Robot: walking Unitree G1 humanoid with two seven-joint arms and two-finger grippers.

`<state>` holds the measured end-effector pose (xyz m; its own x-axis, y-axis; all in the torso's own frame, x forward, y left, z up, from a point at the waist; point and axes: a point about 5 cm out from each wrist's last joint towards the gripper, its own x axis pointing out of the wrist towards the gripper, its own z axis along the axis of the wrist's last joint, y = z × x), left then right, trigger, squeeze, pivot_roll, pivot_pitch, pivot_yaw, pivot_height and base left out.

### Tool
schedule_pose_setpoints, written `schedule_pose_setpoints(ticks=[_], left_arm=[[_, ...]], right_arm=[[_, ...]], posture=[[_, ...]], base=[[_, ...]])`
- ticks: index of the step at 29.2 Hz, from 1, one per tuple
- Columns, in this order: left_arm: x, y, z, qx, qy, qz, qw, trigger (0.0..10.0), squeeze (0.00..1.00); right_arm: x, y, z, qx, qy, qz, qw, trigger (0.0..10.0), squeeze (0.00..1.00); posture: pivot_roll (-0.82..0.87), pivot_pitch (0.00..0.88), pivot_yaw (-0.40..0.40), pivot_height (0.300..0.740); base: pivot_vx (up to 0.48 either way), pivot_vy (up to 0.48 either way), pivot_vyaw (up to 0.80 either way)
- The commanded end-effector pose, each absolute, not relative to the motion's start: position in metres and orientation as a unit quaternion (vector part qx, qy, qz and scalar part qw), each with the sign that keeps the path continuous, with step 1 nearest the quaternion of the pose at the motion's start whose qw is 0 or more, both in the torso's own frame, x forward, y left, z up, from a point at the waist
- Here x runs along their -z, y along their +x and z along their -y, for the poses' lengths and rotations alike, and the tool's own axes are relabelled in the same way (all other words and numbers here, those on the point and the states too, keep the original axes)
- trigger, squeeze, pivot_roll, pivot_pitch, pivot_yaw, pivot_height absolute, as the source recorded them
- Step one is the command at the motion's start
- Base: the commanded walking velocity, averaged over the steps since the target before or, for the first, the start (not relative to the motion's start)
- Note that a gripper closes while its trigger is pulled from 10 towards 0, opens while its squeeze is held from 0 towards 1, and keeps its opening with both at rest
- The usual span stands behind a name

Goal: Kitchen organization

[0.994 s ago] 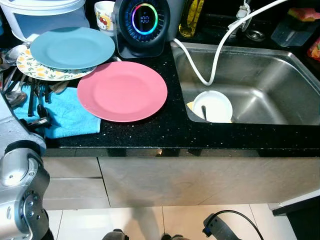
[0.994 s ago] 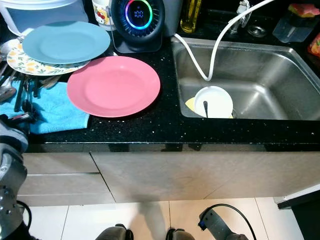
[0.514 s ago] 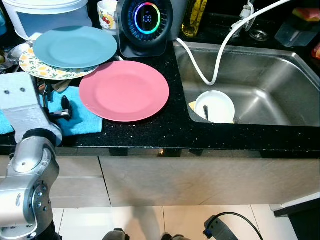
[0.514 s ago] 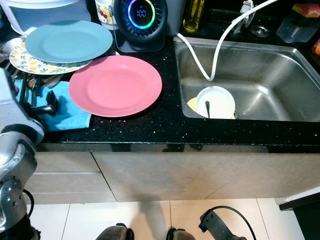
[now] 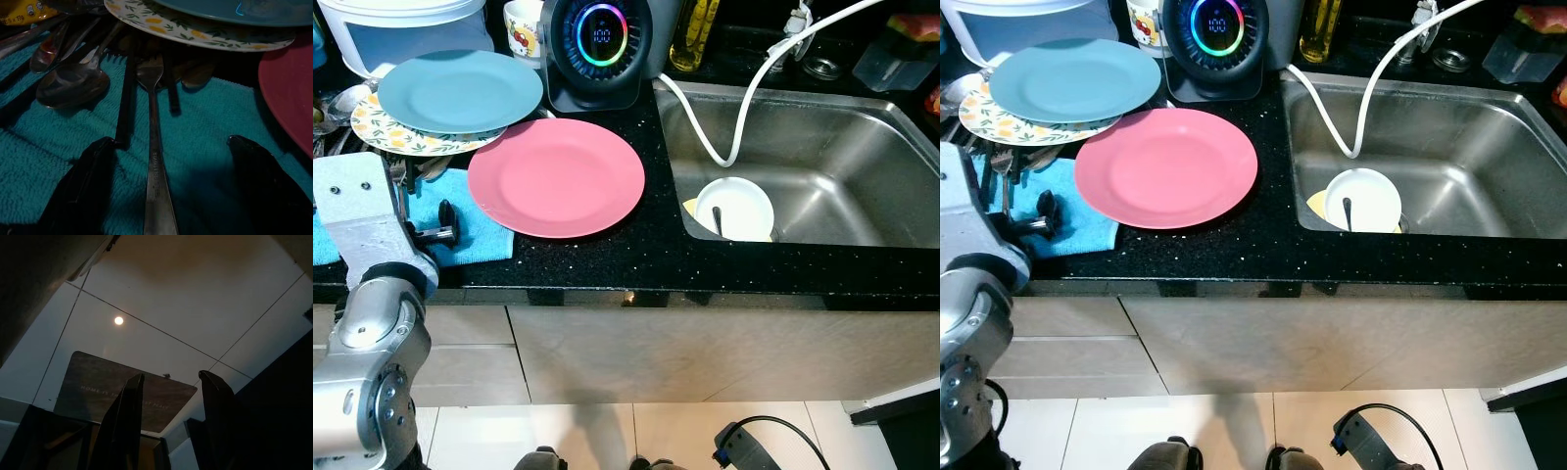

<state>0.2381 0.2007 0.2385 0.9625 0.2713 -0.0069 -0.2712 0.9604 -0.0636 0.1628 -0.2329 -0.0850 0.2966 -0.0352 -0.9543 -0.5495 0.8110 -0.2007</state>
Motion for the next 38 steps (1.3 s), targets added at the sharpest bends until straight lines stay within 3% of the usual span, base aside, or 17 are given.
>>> schedule_pose_setpoints(ticks=[1,3,4,5,6,7,8,26,36,37,38], left_arm=[[-0.224,0.238,-0.197,-0.126,-0.047,-0.041,0.990,10.0,0.00],[-0.223,0.238,-0.196,-0.123,-0.064,-0.044,0.989,10.0,0.00],[-0.223,0.238,-0.196,-0.122,-0.068,-0.045,0.989,7.1,0.00],[-0.223,0.238,-0.196,-0.121,-0.070,-0.045,0.989,7.1,0.00],[-0.223,0.238,-0.196,-0.121,-0.070,-0.046,0.989,3.0,0.00],[-0.223,0.238,-0.196,-0.121,-0.070,-0.046,0.989,3.0,0.00],[-0.223,0.238,-0.196,-0.122,-0.070,-0.047,0.989,0.0,0.00],[-0.218,0.237,-0.195,-0.116,-0.081,-0.069,0.988,0.0,0.00],[-0.238,0.243,-0.175,-0.034,-0.096,0.009,0.995,0.0,0.00],[-0.241,0.243,-0.173,-0.026,-0.100,0.018,0.995,1.8,0.00],[-0.244,0.243,-0.171,-0.017,-0.102,0.028,0.994,2.8,0.00]], right_arm=[[0.087,0.155,0.239,-0.162,-0.257,-0.581,0.756,10.0,0.00],[0.087,0.154,0.239,-0.162,-0.256,-0.581,0.756,10.0,0.00],[0.087,0.154,0.239,-0.161,-0.256,-0.581,0.756,10.0,0.00],[0.087,0.154,0.239,-0.161,-0.256,-0.581,0.756,10.0,0.00],[0.087,0.154,0.239,-0.161,-0.256,-0.581,0.756,10.0,0.00],[0.087,0.154,0.239,-0.161,-0.256,-0.581,0.756,10.0,0.00],[0.087,0.154,0.239,-0.160,-0.255,-0.581,0.756,10.0,0.00],[0.086,0.155,0.243,-0.152,-0.258,-0.579,0.758,10.0,0.00],[0.085,0.159,0.241,-0.149,-0.254,-0.574,0.764,10.0,0.00],[0.085,0.159,0.241,-0.149,-0.254,-0.574,0.764,10.0,0.00],[0.085,0.159,0.241,-0.149,-0.254,-0.574,0.764,10.0,0.00]], posture=[[0.20,0.157,-0.060,0.740],[0.20,0.158,-0.057,0.740],[0.20,0.157,-0.059,0.740],[0.20,0.157,-0.059,0.740],[0.20,0.158,-0.056,0.740],[0.20,0.158,-0.056,0.740],[0.20,0.159,-0.056,0.740],[0.19,0.161,-0.059,0.740],[0.19,0.158,-0.057,0.740],[0.19,0.157,-0.058,0.740],[0.19,0.157,-0.058,0.740]], base=[[0.000,0.000,0.00],[0.000,0.000,0.00],[0.000,0.000,0.00],[0.000,0.000,0.00],[0.000,0.000,0.00],[0.000,0.000,0.00],[0.000,0.000,0.00],[0.000,0.000,0.00],[0.000,0.000,0.00],[0.000,0.000,0.00],[0.000,0.000,0.00]])
